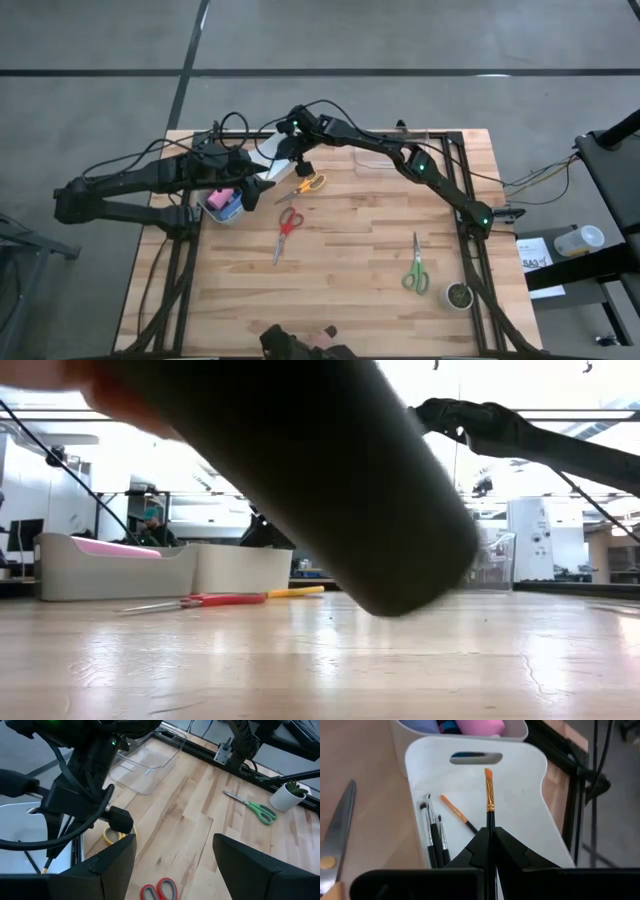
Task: Pick & Place Paint Supplies
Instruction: Put the gold paint brush into the white bin
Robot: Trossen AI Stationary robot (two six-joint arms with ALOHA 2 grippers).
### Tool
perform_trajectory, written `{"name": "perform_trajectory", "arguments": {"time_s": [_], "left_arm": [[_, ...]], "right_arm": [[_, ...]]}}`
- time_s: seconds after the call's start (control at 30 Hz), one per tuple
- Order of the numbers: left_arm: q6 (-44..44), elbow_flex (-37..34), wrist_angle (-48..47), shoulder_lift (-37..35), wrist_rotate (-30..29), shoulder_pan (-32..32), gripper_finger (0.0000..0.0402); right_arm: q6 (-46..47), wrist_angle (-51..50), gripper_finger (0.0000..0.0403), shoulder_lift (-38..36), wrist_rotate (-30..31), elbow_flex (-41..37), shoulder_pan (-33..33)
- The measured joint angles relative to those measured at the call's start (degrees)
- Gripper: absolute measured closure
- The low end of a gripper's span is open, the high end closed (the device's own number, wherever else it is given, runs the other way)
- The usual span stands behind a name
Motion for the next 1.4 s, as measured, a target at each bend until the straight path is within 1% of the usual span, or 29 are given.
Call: {"name": "perform_trajectory", "arguments": {"time_s": [0.2, 0.43, 1.17, 1.33, 1.4], "left_arm": [[0.0, -0.02, -0.15, 0.0, 0.0, 0.0, 0.013], [0.0, -0.01, -0.52, 0.0, 0.0, 0.0, 0.013], [0.0, -0.01, -0.5, 0.0, 0.0, 0.0, 0.013], [0.0, 0.0, -0.5, 0.0, 0.0, 0.0, 0.013], [0.0, 0.0, -0.5, 0.0, 0.0, 0.0, 0.013]], "right_arm": [[-4.33, 1.0, 0.0388, -0.02, -3.21, 0.12, 0.16], [-9.71, 1.22, 0.0388, 0.11, -3.99, -0.04, 0.34], [-9.59, 1.29, 0.0388, 0.22, -3.98, -0.21, 0.37], [-11.7, 1.29, 0.0387, 0.22, -3.98, -0.21, 0.37], [-12.5, 1.3, 0.0381, 0.22, -3.98, -0.21, 0.4]]}}
